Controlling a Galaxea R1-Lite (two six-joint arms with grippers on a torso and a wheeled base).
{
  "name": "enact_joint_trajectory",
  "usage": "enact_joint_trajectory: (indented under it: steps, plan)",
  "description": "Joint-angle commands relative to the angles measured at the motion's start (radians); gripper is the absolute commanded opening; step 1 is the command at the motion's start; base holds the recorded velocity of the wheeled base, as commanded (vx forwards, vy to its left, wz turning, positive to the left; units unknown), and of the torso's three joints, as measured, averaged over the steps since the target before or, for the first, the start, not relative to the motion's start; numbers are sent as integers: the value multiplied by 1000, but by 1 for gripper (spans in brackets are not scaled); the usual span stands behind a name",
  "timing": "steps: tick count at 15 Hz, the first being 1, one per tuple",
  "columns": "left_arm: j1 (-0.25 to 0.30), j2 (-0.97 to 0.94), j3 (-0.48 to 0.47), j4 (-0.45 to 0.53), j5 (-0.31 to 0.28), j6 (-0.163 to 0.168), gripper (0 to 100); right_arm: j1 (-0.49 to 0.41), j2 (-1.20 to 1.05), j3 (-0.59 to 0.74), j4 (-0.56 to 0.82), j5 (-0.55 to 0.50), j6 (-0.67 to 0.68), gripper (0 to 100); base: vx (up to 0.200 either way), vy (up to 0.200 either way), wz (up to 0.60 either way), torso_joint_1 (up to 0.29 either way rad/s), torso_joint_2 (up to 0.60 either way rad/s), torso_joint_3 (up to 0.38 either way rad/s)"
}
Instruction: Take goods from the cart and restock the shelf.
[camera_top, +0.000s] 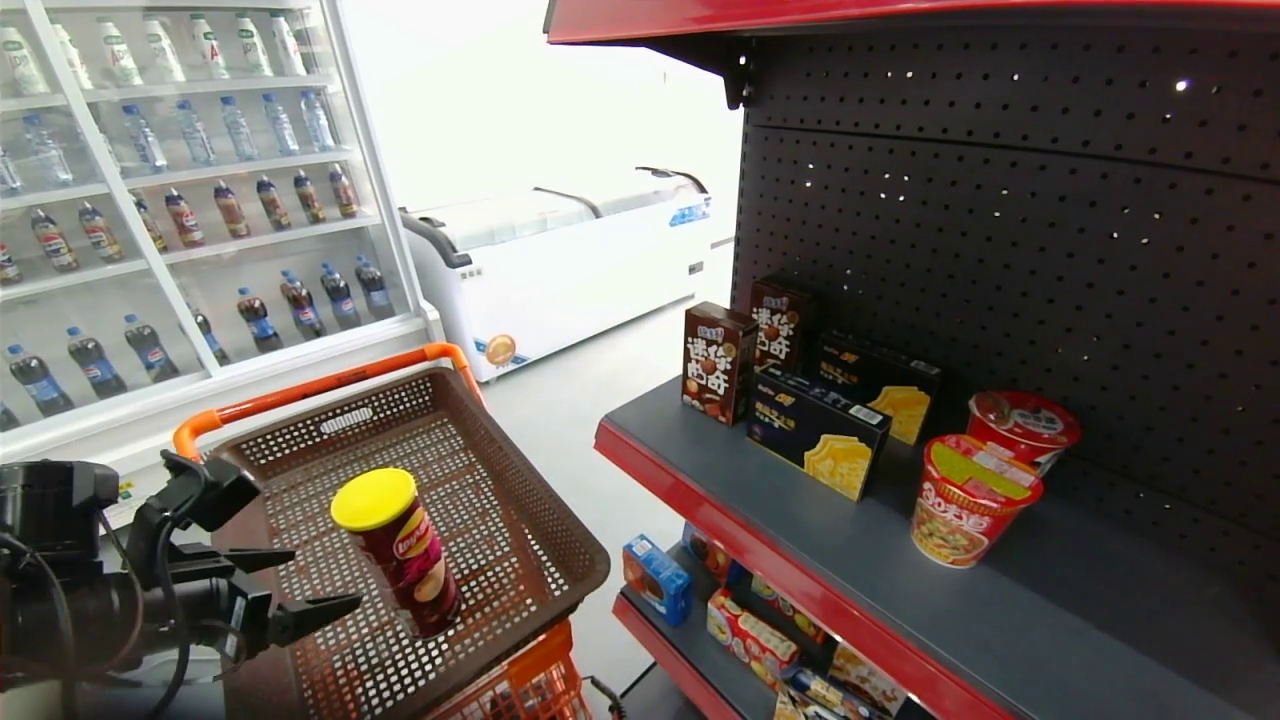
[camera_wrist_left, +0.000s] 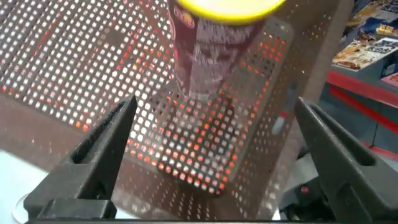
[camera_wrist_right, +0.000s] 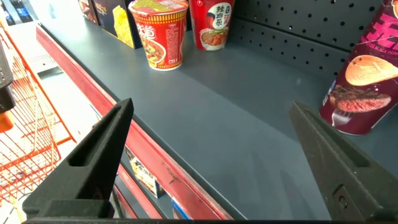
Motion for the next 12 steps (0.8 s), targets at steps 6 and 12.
enact_joint_trajectory:
  steps: [6,12]
  plan:
    - [-115,242,-112,-118,1,-1,100,0,0,0,0,1,0,100,0,0,0,0,0,0]
    - [-164,336,-131,-224,80,3,100,0,0,0,0,-1,0,100,0,0,0,0,0,0]
